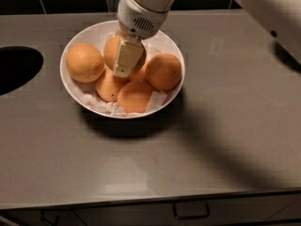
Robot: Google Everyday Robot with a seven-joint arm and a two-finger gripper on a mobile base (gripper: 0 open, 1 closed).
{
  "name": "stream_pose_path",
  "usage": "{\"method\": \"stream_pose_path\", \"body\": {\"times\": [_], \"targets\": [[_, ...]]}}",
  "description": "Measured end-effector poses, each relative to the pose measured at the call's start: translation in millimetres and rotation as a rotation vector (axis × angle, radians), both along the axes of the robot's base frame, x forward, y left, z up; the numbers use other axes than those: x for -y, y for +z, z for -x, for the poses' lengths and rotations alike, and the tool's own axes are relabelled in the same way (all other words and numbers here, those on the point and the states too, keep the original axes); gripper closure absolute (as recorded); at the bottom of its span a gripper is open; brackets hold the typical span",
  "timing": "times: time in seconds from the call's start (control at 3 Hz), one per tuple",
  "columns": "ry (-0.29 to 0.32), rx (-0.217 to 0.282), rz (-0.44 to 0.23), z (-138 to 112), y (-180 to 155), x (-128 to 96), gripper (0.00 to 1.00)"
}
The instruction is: Pick orange from white bowl
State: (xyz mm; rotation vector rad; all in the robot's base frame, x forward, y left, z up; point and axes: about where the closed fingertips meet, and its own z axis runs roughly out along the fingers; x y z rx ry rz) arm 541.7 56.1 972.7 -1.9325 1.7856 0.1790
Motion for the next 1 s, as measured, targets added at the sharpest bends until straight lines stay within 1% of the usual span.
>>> {"method": "stream_pose_path", "body": {"times": [1.0], "targets": [[0.043,0.163,-0.053,23.5,53.5,-9.2,1.00]]}}
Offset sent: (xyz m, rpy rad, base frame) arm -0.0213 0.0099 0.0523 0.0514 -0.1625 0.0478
